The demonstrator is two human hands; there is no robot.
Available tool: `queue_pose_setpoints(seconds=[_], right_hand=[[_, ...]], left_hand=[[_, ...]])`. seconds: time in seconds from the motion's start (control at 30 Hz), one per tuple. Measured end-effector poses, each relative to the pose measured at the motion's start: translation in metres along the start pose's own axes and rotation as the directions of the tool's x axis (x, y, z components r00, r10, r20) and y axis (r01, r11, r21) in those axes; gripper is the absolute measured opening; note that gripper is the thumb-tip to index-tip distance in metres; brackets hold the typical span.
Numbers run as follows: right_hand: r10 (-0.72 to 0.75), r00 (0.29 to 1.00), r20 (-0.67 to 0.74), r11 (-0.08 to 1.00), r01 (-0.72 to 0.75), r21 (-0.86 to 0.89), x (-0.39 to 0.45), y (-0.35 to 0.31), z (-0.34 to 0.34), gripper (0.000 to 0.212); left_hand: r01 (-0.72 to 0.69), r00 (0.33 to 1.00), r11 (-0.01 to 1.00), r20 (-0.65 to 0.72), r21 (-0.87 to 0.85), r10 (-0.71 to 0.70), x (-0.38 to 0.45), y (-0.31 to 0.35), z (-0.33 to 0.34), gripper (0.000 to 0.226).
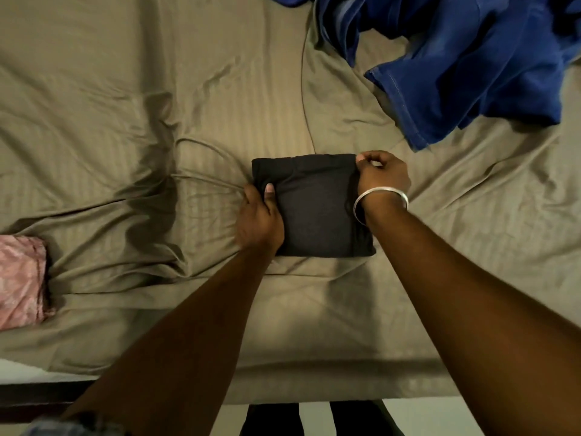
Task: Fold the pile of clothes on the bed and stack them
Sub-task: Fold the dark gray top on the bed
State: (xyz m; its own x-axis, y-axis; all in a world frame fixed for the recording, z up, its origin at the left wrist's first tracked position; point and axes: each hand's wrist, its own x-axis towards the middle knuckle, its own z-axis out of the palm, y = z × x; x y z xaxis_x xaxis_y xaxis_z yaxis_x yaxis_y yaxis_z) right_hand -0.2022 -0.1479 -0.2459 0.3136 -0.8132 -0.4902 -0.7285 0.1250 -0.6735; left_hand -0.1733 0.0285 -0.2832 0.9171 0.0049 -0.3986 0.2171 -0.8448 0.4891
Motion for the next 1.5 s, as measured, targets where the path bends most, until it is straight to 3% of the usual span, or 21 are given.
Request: queue_pose_setpoints(seconds=[0.1,0.17,0.23,0.3,0.43,0.6,0.67,0.73,0.87,0.93,0.97,1.03,1.1,1.2,1.27,1.37,1.5], right_hand=[[0.039,0.997,-0.07,0.988,-0.049,-0.149,-0.032,0.018,0.0,0.057],[0.124,0.992,0.003,0.966,-0.12,-0.231,-0.044,0.032,-0.001,0.077],[0.128,0.99,0.061,0.966,-0.11,-0.233,-0.048,0.039,-0.003,0.072],[0.15,0.982,0.11,0.981,-0.134,-0.142,-0.047,0.038,-0.01,0.064],[0.08,0.962,0.26,0.98,-0.123,0.153,-0.063,0.032,-0.014,0.043],[-0.024,0.93,0.367,0.976,-0.057,0.21,-0.136,0.009,0.001,0.031],[-0.085,0.899,0.43,0.957,-0.047,0.286,-0.184,-0.001,0.041,0.027],[-0.104,0.858,0.503,0.951,-0.063,0.304,-0.224,-0.006,0.087,0.022],[-0.105,0.714,0.692,0.97,-0.08,0.23,-0.291,-0.01,0.192,0.033],[-0.128,0.645,0.753,0.971,-0.072,0.227,-0.327,-0.019,0.237,0.02],[-0.161,0.613,0.774,0.969,-0.05,0.241,-0.345,-0.023,0.259,0.024],[-0.235,0.558,0.796,0.968,0.064,0.241,-0.381,-0.031,0.293,0.052],[-0.3,0.597,0.744,0.954,0.189,0.232,-0.408,-0.041,0.316,0.076],[-0.342,0.588,0.733,0.922,0.359,0.142,-0.42,-0.039,0.345,0.066],[-0.321,0.609,0.725,0.9,0.435,0.034,-0.415,-0.031,0.361,0.067],[-0.376,0.683,0.626,0.889,0.457,0.036,-0.41,-0.025,0.361,0.058],[-0.331,0.704,0.629,0.908,0.418,0.01,-0.412,-0.025,0.34,0.054]], left_hand=[[0.053,0.998,0.994,0.022,-0.095,-0.051,0.0,0.002,-0.003,0.05],[0.132,0.988,0.972,0.101,-0.192,-0.114,0.001,0.007,-0.006,0.055],[0.242,0.958,0.911,0.232,-0.335,-0.169,0.007,0.006,-0.011,0.06],[0.273,0.935,0.85,0.331,-0.451,-0.124,0.008,0.009,-0.017,0.059],[0.27,0.931,0.748,0.362,-0.606,-0.043,0.001,-0.007,-0.037,0.052],[0.329,0.921,0.655,0.385,-0.681,-0.062,-0.006,-0.045,-0.106,0.027],[0.34,0.932,0.588,0.349,-0.734,-0.102,0.003,-0.091,-0.154,0.034],[0.323,0.946,0.587,0.268,-0.742,-0.183,0.014,-0.137,-0.197,0.042],[0.254,0.952,0.716,0.039,-0.65,-0.303,0.031,-0.216,-0.296,0.025],[0.228,0.939,0.78,-0.081,-0.583,-0.335,0.04,-0.258,-0.338,0.039],[0.235,0.924,0.788,-0.121,-0.569,-0.363,0.046,-0.276,-0.353,0.043],[0.218,0.898,0.828,-0.226,-0.517,-0.378,0.054,-0.3,-0.383,0.038],[0.204,0.866,0.879,-0.339,-0.432,-0.368,0.061,-0.313,-0.407,0.031],[0.307,0.813,0.943,-0.48,-0.126,-0.329,0.069,-0.336,-0.418,0.037],[0.309,0.866,0.946,-0.44,0.095,-0.239,0.065,-0.347,-0.401,0.058],[0.144,0.949,0.977,-0.301,0.16,-0.091,0.053,-0.345,-0.365,0.063],[0.148,0.94,0.983,-0.323,0.104,-0.107,0.043,-0.34,-0.338,0.07]])
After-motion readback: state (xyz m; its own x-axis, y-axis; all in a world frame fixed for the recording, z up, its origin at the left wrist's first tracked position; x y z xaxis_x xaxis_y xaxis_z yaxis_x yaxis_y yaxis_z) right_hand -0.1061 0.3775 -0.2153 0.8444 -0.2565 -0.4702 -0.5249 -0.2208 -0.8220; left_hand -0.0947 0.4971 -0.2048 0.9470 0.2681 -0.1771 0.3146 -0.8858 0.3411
